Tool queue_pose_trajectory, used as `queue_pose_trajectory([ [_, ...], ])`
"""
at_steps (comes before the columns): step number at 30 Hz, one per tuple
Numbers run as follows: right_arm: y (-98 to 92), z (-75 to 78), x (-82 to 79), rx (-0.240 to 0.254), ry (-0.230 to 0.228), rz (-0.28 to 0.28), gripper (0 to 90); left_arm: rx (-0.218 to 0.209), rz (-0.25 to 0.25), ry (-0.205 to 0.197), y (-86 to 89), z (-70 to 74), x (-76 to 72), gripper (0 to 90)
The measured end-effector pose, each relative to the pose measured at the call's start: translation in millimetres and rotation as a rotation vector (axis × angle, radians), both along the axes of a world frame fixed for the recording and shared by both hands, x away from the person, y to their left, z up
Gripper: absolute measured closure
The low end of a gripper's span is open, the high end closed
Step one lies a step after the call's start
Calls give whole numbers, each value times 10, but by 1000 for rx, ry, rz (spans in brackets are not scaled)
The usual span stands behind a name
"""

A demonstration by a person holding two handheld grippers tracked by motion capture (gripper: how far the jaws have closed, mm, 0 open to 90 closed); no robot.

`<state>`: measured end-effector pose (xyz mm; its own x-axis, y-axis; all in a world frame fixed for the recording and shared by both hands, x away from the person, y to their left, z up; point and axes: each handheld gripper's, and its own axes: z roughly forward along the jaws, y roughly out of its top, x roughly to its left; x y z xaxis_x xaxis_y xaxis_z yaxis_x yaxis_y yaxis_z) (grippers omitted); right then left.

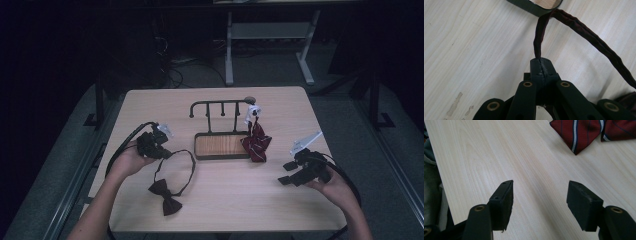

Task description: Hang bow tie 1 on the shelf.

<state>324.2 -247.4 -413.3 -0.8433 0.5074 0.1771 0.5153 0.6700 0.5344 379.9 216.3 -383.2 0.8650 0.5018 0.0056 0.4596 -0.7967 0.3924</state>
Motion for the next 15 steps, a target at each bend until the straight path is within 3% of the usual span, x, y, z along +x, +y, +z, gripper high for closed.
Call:
queue_pose_trajectory([
  [15,-8,-9,5,6,8,-5,377,-11,-23,-10,32,198,-74,899],
])
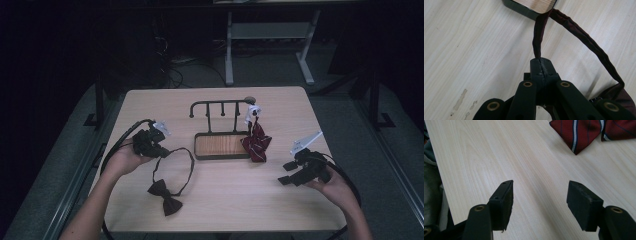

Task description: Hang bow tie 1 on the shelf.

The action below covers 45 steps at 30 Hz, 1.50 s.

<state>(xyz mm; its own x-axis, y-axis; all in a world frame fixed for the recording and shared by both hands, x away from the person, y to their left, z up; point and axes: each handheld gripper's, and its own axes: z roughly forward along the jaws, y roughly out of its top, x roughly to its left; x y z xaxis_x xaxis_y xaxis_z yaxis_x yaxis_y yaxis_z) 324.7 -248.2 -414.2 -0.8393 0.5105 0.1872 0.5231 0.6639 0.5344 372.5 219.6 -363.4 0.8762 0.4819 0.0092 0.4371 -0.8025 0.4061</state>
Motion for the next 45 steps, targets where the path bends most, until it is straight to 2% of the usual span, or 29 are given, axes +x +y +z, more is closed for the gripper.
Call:
queue_pose_trajectory([
  [10,-16,-7,7,5,-1,-3,376,11,-20,-13,4,180,-42,899],
  [12,-18,-5,7,7,-3,-4,376,0,-17,-13,5,212,-55,899],
  [16,-20,-2,5,9,-1,-5,376,3,-19,-21,11,291,-70,899],
  [30,-32,10,-4,6,-5,-13,367,4,-28,-32,16,460,-86,899],
  [45,-46,15,-12,3,-10,-12,370,9,-59,-42,-43,635,-57,899],
])
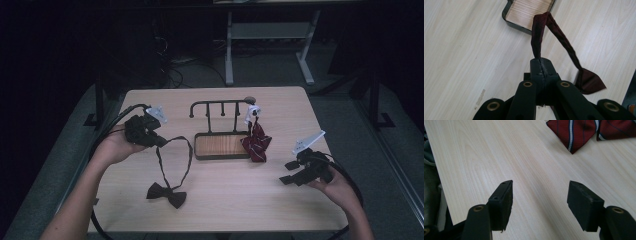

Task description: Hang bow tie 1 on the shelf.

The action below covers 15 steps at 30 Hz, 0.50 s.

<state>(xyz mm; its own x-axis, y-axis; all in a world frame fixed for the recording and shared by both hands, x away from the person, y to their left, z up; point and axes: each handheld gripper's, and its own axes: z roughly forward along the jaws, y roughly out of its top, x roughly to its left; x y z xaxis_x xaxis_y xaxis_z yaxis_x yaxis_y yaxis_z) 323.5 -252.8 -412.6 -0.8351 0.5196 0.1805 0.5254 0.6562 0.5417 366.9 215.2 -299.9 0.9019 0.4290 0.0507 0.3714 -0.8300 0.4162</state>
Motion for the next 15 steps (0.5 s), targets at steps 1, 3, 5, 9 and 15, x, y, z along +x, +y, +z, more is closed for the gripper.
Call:
queue_pose_trajectory([
  [1,-2,1,-1,0,-1,1,370,0,1,0,-8,14,5,899],
  [3,-8,5,-2,1,-3,0,370,0,-3,-4,-22,51,19,900],
  [5,-9,6,-1,1,-3,0,370,-2,-3,-4,-30,66,23,899],
  [9,-10,10,1,-1,-3,-1,370,-1,-4,-8,-62,116,31,899],
  [15,-11,13,7,0,-2,-1,372,-1,-16,-15,-106,176,38,899],
])
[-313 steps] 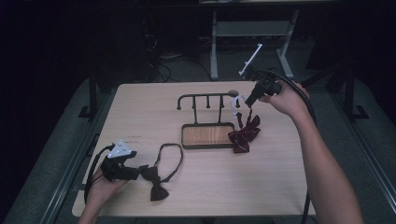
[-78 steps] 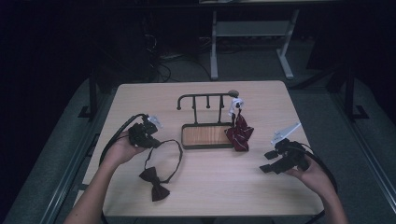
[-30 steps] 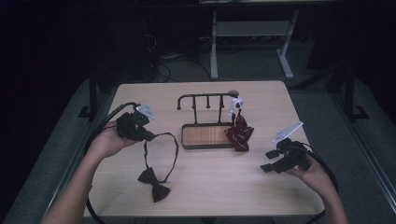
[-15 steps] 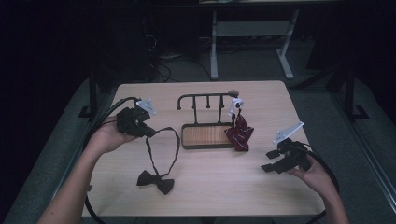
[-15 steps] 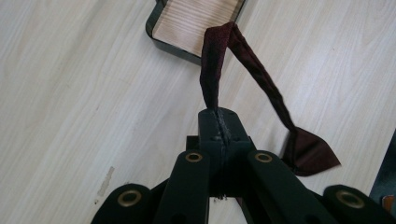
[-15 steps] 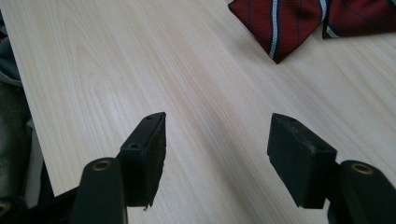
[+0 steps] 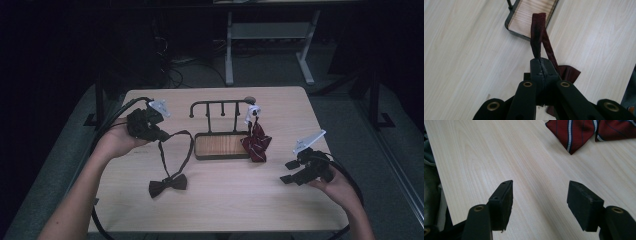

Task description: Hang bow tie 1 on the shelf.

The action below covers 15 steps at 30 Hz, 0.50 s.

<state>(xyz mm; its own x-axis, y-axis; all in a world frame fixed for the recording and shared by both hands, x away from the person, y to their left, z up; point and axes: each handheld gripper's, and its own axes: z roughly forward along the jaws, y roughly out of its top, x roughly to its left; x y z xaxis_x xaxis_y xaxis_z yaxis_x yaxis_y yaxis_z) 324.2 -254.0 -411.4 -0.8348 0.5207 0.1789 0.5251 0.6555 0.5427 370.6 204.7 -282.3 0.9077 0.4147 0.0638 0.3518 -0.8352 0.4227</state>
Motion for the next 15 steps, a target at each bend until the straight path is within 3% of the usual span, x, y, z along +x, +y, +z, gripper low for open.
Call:
queue_pose_trajectory([
  [15,-26,-12,10,16,8,0,371,11,-23,-18,-116,146,46,899],
])
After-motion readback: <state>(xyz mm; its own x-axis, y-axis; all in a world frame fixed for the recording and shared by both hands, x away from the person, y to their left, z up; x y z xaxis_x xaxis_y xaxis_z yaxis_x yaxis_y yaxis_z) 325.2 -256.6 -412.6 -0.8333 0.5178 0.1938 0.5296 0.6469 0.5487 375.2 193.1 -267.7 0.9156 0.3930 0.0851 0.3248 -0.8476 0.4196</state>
